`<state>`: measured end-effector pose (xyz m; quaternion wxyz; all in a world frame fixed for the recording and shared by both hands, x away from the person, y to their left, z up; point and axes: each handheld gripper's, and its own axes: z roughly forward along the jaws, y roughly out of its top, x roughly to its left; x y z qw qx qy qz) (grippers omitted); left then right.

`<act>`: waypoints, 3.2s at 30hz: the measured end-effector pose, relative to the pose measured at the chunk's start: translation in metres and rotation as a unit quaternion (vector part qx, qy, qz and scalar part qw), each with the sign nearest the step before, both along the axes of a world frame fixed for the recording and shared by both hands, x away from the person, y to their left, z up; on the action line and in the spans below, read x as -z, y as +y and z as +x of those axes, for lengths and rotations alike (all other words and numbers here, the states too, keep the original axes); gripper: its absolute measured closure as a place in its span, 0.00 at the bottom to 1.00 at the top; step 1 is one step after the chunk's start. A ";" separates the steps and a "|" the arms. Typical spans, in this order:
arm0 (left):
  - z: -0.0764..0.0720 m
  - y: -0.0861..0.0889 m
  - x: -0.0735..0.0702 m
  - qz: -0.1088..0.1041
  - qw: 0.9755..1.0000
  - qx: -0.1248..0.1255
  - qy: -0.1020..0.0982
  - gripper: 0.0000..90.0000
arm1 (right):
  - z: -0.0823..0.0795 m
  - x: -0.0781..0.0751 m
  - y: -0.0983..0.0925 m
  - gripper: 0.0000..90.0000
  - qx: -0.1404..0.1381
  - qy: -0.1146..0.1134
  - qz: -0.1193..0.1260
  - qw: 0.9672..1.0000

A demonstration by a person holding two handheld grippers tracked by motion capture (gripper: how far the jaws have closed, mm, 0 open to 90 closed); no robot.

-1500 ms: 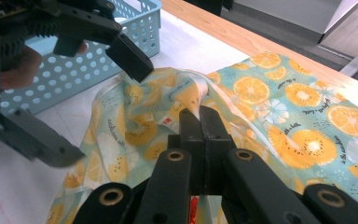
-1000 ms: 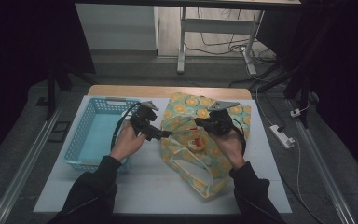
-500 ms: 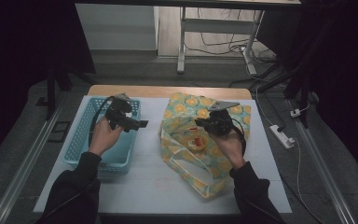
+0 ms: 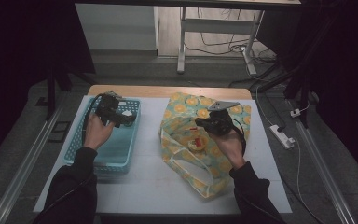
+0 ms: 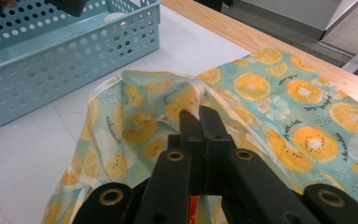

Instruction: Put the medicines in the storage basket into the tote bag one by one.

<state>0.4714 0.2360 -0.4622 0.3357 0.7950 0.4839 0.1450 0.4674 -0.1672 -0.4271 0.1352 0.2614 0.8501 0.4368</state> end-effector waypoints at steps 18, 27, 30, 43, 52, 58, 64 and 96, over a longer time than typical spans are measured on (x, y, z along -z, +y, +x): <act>0.027 0.001 0.028 0.032 0.999 -0.023 0.035 0.00 | 0.000 0.000 0.001 1.00 0.000 -0.001 -0.001 1.000; 0.033 -0.003 0.037 0.062 0.996 -0.020 0.055 0.11 | -0.001 0.001 0.002 1.00 -0.002 -0.001 -0.002 1.000; 0.032 -0.004 0.037 0.068 0.996 -0.014 0.056 0.24 | -0.001 0.001 0.002 1.00 -0.002 -0.001 -0.002 1.000; 0.032 -0.006 0.035 0.071 0.995 -0.013 0.071 0.56 | -0.001 0.000 0.002 1.00 -0.001 -0.001 -0.001 1.000; 0.022 -0.007 0.021 0.071 0.996 -0.017 0.056 0.56 | -0.001 -0.001 0.001 1.00 -0.001 -0.001 0.001 1.000; 0.015 -0.007 0.004 0.056 0.997 -0.004 0.044 0.56 | -0.002 -0.001 0.002 1.00 -0.003 -0.002 0.002 1.000; 0.009 -0.011 -0.013 0.043 0.998 0.010 0.036 0.56 | -0.001 -0.001 0.001 1.00 -0.003 0.002 0.005 1.000; -0.028 -0.051 -0.057 0.033 0.995 0.089 0.001 0.56 | 0.000 0.000 0.000 1.00 -0.003 0.005 0.004 1.000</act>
